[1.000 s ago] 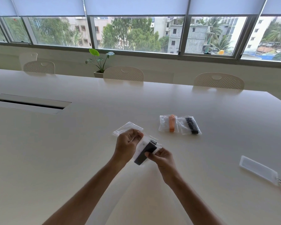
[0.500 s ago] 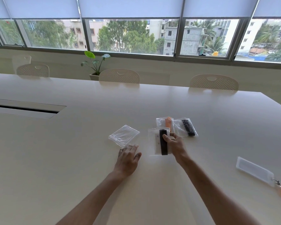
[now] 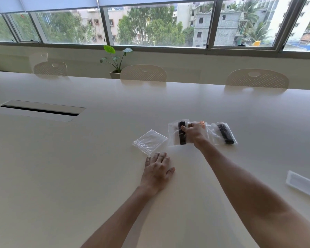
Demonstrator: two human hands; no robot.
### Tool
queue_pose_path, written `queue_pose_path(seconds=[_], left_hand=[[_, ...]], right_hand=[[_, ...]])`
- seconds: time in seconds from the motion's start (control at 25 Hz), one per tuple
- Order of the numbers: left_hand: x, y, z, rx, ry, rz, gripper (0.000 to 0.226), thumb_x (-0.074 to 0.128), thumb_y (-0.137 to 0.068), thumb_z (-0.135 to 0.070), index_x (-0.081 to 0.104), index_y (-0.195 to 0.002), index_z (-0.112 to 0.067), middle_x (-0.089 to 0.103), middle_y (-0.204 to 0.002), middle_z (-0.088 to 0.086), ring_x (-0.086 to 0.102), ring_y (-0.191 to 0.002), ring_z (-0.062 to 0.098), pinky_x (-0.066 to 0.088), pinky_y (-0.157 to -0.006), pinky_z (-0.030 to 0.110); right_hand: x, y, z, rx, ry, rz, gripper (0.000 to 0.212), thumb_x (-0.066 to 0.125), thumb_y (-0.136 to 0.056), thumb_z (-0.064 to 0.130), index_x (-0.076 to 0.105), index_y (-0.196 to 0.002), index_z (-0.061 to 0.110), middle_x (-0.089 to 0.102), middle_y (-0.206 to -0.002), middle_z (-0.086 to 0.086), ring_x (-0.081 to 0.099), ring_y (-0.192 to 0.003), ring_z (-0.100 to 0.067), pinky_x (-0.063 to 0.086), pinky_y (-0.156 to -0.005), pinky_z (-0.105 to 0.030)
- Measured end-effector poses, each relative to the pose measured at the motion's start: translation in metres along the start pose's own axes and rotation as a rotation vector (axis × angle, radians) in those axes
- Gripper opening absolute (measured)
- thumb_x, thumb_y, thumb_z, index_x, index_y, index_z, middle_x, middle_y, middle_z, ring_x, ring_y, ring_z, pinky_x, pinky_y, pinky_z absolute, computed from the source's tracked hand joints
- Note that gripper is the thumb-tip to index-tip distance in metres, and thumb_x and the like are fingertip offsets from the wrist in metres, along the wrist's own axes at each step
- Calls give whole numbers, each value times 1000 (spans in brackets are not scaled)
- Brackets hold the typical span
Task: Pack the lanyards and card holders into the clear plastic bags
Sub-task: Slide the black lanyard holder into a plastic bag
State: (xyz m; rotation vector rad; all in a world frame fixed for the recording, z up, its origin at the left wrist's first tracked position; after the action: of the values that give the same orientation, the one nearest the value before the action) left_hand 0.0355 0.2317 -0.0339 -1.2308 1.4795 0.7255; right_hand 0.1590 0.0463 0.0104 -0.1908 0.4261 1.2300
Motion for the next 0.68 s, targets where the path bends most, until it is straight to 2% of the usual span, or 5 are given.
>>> queue_pose_path(seconds=[0.08, 0.2, 0.36, 0.52, 0.68], left_hand=[[-1, 0, 0, 2, 3, -14, 51, 38, -94, -47, 37, -139, -23, 27, -154, -3, 14, -144, 18, 7, -118, 44], [-2, 0, 0, 9, 23, -30, 50, 39, -95, -45, 38, -139, -23, 29, -153, -4, 15, -143, 18, 7, -117, 43], [-3, -1, 1, 14, 23, -44, 49, 39, -95, -45, 38, -139, -23, 30, -152, -5, 17, -143, 17, 8, -117, 41], [-3, 0, 1, 14, 20, -43, 51, 38, -95, -46, 37, -140, -23, 30, -153, -4, 16, -143, 17, 7, -117, 40], [-3, 0, 1, 8, 13, -27, 53, 38, -94, -49, 38, -140, -23, 29, -154, -4, 15, -143, 16, 8, -117, 41]], right_hand=[[7, -4, 6, -7, 62, 1, 30, 69, -82, 34, 69, -99, 9, 72, -97, -14, 67, -92, -31, 55, -85, -43], [13, -9, 14, -18, 139, -13, 29, 67, -84, 36, 69, -98, 11, 72, -96, -12, 66, -91, -29, 52, -78, -35], [15, -7, 20, -29, 275, 1, 28, 65, -81, 36, 62, -67, 12, 71, -81, -16, 65, -80, -33, 49, -68, -37], [-1, 6, 23, -143, 575, -35, 21, 59, -73, 26, 60, -59, 10, 62, -66, -11, 59, -73, -32, 37, -60, -30], [-37, 21, 18, -225, 636, -37, 21, 64, -73, 34, 68, -69, 13, 65, -72, -9, 61, -74, -30, 42, -60, -28]])
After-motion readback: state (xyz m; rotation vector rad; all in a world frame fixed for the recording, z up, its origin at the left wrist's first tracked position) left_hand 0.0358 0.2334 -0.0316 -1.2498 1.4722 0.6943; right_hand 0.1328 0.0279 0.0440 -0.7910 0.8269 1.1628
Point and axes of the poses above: each hand's wrist, its own y-axis away from the middle knuckle, its own x-axis out of the palm, z = x × y, the point moved 6 cm from there along -y, towards the middle knuckle
